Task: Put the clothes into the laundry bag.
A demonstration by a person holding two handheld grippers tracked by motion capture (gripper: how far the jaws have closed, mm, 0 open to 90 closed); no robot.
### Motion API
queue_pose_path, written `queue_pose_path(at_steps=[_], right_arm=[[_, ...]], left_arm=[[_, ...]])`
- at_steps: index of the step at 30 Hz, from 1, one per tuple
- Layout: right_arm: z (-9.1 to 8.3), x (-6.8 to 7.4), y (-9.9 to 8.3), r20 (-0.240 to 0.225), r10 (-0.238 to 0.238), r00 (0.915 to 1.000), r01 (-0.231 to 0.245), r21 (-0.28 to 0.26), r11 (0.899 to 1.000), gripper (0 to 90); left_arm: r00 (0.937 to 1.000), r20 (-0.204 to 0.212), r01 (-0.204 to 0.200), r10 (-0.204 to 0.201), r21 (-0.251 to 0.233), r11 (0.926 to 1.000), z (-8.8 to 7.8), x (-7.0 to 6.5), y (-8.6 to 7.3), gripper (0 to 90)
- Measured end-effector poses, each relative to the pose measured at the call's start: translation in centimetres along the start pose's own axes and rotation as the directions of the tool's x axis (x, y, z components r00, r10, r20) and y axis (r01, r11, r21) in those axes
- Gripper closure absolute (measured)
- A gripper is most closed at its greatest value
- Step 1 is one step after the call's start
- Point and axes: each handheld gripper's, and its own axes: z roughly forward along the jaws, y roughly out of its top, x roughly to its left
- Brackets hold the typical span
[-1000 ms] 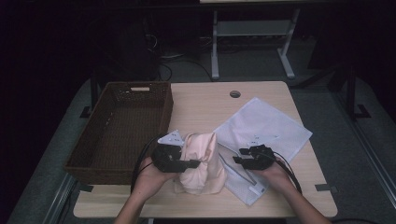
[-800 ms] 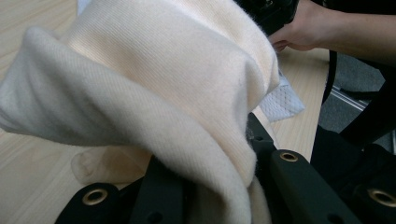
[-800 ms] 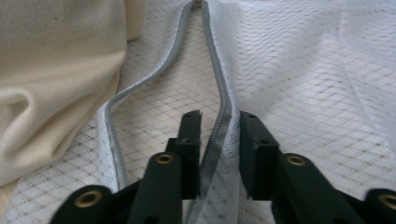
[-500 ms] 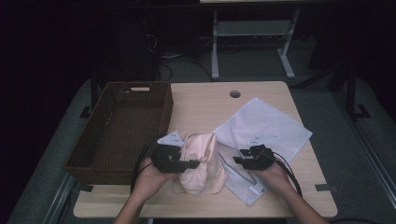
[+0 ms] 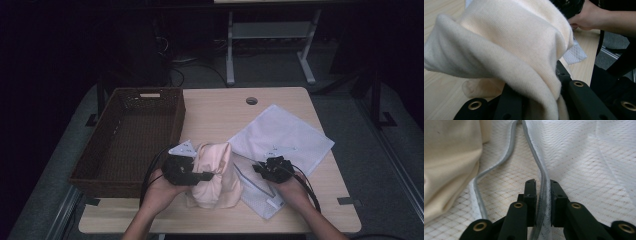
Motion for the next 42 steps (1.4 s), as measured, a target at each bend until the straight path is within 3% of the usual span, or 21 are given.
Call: queue_pose_path(at_steps=[8, 14, 24, 32, 35, 42], right_arm=[[-1.1, -0.2, 0.5, -0.027, 0.003, 0.9996, -0.004, -0.039, 0.999, 84.5], [-2.1, -0.9, 1.2, -0.057, 0.029, 0.9979, -0.034, -0.091, 0.995, 86.1], [-4.2, -2.4, 4.0, -0.072, 0.012, 0.9973, -0.023, -0.149, 0.989, 86.5], [-6.6, -3.1, 6.2, -0.088, 0.010, 0.9961, -0.029, -0.225, 0.974, 86.7], [-6.7, -3.2, 6.3, -0.086, 0.009, 0.9963, -0.029, -0.233, 0.972, 86.7], [-6.0, -3.4, 6.0, -0.089, 0.009, 0.9960, -0.027, -0.207, 0.978, 86.7]], left_arm=[[1.0000, 0.001, 0.003, -0.003, 0.001, 1.0000, 0.0, 0.0, 0.0, 73.6], [1.0000, 0.000, 0.009, -0.009, -0.001, 1.0000, 0.0, 0.2, 0.0, 73.6], [1.0000, -0.001, 0.009, -0.009, 0.001, 1.0000, -0.1, 0.2, 0.0, 73.6], [0.9999, -0.001, 0.012, -0.012, 0.002, 0.9999, 0.0, 0.3, -0.1, 73.7], [0.9999, -0.001, 0.013, -0.013, 0.004, 0.9999, 0.1, 0.3, -0.1, 73.6], [1.0000, -0.004, -0.004, 0.004, 0.013, 0.9999, -0.1, -0.2, 0.4, 73.6]])
